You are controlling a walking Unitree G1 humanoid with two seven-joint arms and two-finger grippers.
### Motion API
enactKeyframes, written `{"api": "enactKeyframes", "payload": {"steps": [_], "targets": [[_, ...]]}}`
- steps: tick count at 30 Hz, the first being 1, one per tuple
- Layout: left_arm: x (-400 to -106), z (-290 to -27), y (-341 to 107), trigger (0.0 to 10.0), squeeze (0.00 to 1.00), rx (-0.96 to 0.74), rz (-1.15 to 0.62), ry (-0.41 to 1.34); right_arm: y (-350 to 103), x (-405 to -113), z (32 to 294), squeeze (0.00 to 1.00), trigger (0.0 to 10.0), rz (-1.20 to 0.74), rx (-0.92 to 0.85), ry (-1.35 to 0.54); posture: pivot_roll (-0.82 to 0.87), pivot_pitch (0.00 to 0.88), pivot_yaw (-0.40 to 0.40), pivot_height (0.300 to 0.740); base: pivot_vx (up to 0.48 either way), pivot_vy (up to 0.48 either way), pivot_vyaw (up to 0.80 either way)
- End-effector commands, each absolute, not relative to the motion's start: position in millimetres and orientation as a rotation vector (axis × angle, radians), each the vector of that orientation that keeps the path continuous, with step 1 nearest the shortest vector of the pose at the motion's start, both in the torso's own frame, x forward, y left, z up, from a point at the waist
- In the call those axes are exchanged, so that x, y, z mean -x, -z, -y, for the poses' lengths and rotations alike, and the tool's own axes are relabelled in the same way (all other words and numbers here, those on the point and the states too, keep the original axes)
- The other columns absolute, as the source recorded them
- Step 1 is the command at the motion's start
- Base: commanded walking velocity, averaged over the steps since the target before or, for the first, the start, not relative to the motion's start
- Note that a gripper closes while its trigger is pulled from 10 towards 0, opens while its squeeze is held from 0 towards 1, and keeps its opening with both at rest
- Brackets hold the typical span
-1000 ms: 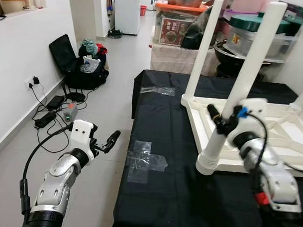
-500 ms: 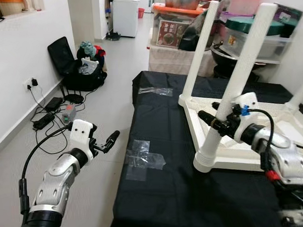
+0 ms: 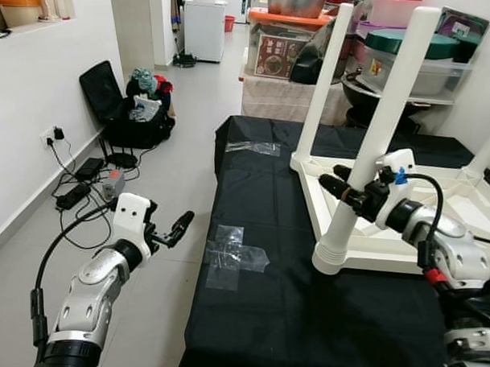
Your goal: Building children table
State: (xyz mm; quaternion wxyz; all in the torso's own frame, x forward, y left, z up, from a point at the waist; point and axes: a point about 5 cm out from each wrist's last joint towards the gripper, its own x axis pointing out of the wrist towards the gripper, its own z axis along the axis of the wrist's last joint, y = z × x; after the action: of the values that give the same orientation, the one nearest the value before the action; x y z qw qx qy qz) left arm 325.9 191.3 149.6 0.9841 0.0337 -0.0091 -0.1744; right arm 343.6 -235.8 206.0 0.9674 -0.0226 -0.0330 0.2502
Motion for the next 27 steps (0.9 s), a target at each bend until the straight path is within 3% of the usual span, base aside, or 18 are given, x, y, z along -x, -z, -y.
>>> {"api": "enactKeyframes", "payload": {"steps": [1,3,5,6,9,10,12,21,22,24,25,27], "targets": [[-328,-188,-148,10.0,0.0,-0.085,0.011,0.365,-206,-344,241,0.0,0.0,0.072,0.077,-0.392,0.09,0.0,-0.118,0.74,0.0,0.0,0.0],[-328,-189,-147,10.0,0.0,-0.084,0.01,0.365,-200,-345,246,0.0,0.0,0.021,0.045,-0.081,0.09,0.0,-0.119,0.74,0.0,0.0,0.0],[-328,-189,-147,10.0,0.0,-0.084,0.01,0.365,-200,-345,246,0.0,0.0,0.021,0.045,-0.081,0.09,0.0,-0.119,0.74,0.0,0.0,0.0],[-327,-189,-147,10.0,0.0,-0.083,0.009,0.364,-195,-341,249,0.0,0.0,0.005,0.008,0.085,0.09,0.0,-0.119,0.74,0.0,0.0,0.0],[-325,-189,-144,10.0,0.0,-0.08,0.007,0.359,-176,-319,240,0.0,0.0,-0.024,-0.035,0.337,0.09,0.0,-0.124,0.74,0.0,0.0,0.0],[-325,-189,-144,10.0,0.0,-0.08,0.007,0.359,-176,-319,240,0.0,0.0,-0.024,-0.035,0.337,0.09,0.0,-0.124,0.74,0.0,0.0,0.0],[-323,-189,-142,10.0,0.0,-0.078,0.003,0.357,-153,-301,215,0.0,0.0,-0.075,-0.063,0.386,0.09,0.0,-0.123,0.74,0.0,0.0,0.0],[-325,-193,-145,10.0,0.0,-0.084,0.004,0.35,-148,-298,200,0.0,0.0,-0.097,-0.065,0.391,0.09,0.0,-0.124,0.74,0.0,0.0,0.0],[-326,-191,-145,10.0,0.0,-0.083,0.005,0.349,-156,-303,198,0.0,4.0,-0.093,-0.06,0.389,0.09,0.0,-0.124,0.74,0.0,0.0,0.0],[-326,-190,-145,10.0,0.0,-0.082,0.005,0.349,-158,-303,197,0.0,4.0,-0.095,-0.059,0.394,0.09,0.0,-0.124,0.74,0.0,0.0,0.0],[-326,-189,-144,10.0,0.0,-0.08,0.003,0.351,-162,-304,198,0.0,10.0,-0.08,-0.055,0.393,0.09,0.0,-0.124,0.74,0.0,0.0,0.0],[-326,-188,-143,10.0,0.0,-0.079,0.002,0.352,-165,-303,197,0.0,10.0,-0.069,-0.052,0.4,0.09,0.0,-0.124,0.74,0.0,0.0,0.0]]}}
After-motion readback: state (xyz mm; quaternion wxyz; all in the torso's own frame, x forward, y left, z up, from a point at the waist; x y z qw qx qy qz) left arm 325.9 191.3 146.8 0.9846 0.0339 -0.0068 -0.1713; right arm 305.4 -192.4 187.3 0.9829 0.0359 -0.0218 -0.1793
